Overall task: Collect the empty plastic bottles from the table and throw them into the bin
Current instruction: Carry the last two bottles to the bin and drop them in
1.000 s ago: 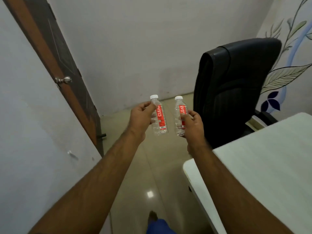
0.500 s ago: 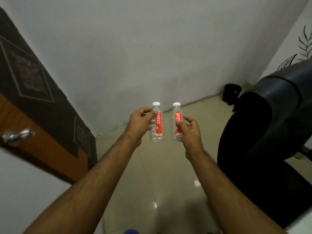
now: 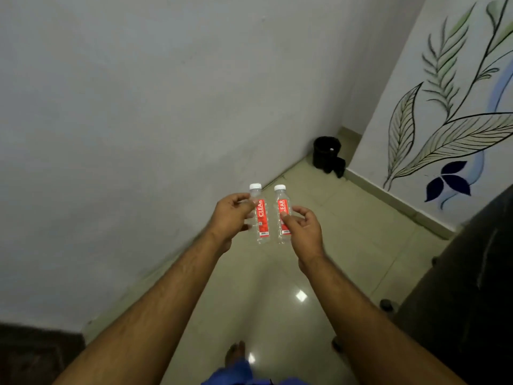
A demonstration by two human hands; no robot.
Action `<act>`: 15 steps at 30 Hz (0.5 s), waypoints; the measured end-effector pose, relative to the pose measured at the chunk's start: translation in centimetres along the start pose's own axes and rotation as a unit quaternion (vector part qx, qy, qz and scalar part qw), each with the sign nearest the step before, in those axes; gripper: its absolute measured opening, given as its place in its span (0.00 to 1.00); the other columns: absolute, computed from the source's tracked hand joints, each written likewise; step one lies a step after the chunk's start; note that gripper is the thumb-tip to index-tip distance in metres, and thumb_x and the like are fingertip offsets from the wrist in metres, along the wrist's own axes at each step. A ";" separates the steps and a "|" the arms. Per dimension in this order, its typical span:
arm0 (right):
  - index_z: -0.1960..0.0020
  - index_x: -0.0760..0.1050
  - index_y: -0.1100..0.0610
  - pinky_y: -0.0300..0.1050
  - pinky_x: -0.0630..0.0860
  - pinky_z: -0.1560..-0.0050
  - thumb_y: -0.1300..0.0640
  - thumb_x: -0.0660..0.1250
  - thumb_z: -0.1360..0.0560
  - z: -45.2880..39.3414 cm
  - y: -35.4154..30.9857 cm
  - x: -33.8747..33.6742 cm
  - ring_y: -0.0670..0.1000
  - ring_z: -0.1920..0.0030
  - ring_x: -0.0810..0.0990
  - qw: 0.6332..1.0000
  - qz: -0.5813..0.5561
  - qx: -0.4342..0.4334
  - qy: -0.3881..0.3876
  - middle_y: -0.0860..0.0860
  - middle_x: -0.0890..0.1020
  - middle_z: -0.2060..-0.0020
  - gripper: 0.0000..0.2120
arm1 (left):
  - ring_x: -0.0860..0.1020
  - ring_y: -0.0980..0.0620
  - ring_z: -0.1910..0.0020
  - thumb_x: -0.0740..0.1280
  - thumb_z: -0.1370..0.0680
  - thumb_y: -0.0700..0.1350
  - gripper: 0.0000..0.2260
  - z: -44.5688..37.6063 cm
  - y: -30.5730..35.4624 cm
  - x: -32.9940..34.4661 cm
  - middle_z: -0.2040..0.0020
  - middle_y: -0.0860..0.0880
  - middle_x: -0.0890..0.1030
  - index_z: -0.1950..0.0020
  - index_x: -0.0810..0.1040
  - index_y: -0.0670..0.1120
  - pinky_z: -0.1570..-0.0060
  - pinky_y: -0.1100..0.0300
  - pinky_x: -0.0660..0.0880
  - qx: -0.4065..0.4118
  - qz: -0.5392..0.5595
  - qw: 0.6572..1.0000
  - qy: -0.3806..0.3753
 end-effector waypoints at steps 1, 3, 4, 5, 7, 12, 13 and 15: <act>0.34 0.73 0.56 0.45 0.81 0.55 0.57 0.72 0.23 -2.5 -0.7 0.3 0.51 0.54 0.85 1.000 -0.001 0.004 0.016 0.53 0.85 0.53 0.19 | 0.81 0.48 0.54 0.72 0.23 0.48 0.11 -3.1 1.0 0.5 0.49 0.44 0.84 0.43 0.81 0.46 0.56 0.51 0.80 -0.009 -0.009 1.000 -0.016; 0.34 0.73 0.56 0.50 0.82 0.50 0.57 0.72 0.23 -6.9 -1.9 0.4 0.55 0.50 0.85 0.999 0.001 0.009 0.041 0.55 0.85 0.51 0.19 | 0.81 0.47 0.55 0.72 0.24 0.48 0.12 -8.5 2.9 2.0 0.48 0.42 0.84 0.43 0.81 0.45 0.59 0.53 0.81 -0.016 -0.021 0.999 -0.036; 0.33 0.73 0.56 0.51 0.82 0.49 0.57 0.72 0.23 -8.9 -2.4 0.4 0.56 0.49 0.86 0.999 0.003 0.008 0.047 0.55 0.85 0.50 0.20 | 0.82 0.48 0.56 0.71 0.24 0.47 0.11 -10.8 3.7 2.9 0.49 0.42 0.84 0.43 0.81 0.45 0.60 0.54 0.81 -0.016 -0.025 0.998 -0.046; 0.32 0.72 0.56 0.52 0.82 0.48 0.57 0.72 0.23 -11.8 -3.0 0.2 0.56 0.49 0.86 0.998 0.000 0.005 0.056 0.56 0.85 0.49 0.21 | 0.82 0.48 0.57 0.71 0.23 0.46 0.10 -14.0 4.6 4.3 0.50 0.43 0.84 0.43 0.81 0.45 0.61 0.54 0.80 -0.016 -0.031 0.997 -0.062; 0.31 0.72 0.55 0.51 0.83 0.49 0.56 0.71 0.22 -16.9 -3.8 -0.3 0.55 0.50 0.86 0.997 0.000 0.009 0.070 0.55 0.86 0.49 0.21 | 0.82 0.50 0.58 0.69 0.22 0.45 0.10 -19.4 5.7 7.0 0.52 0.45 0.84 0.43 0.81 0.44 0.60 0.54 0.79 -0.014 -0.050 0.995 -0.091; 0.31 0.72 0.55 0.45 0.80 0.55 0.56 0.70 0.22 -31.7 -5.6 -2.9 0.52 0.52 0.86 0.995 -0.022 0.013 0.095 0.53 0.86 0.50 0.20 | 0.82 0.51 0.56 0.66 0.20 0.46 0.10 -33.9 7.2 14.9 0.52 0.46 0.84 0.41 0.81 0.46 0.53 0.52 0.81 -0.007 -0.088 0.988 -0.124; 0.31 0.73 0.55 0.45 0.80 0.56 0.56 0.70 0.22 -34.3 -5.9 -3.4 0.52 0.52 0.86 0.995 -0.025 0.022 0.097 0.54 0.86 0.51 0.20 | 0.82 0.51 0.56 0.66 0.20 0.46 0.10 -36.0 7.3 16.2 0.52 0.46 0.84 0.41 0.81 0.46 0.53 0.52 0.81 -0.017 -0.094 0.987 -0.127; 0.32 0.73 0.55 0.46 0.79 0.58 0.58 0.69 0.22 -42.8 -7.4 -5.2 0.52 0.55 0.86 0.993 -0.035 0.040 0.103 0.55 0.87 0.51 0.19 | 0.81 0.51 0.58 0.65 0.20 0.45 0.09 -43.1 8.6 20.7 0.54 0.46 0.84 0.42 0.81 0.46 0.54 0.53 0.80 -0.039 -0.094 0.986 -0.129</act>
Point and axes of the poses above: each hand's wrist, its own z-axis away from the middle knuckle, its own x-axis out of the palm, y = z × x, the point moved 5 cm from there along -z, towards the middle knuckle
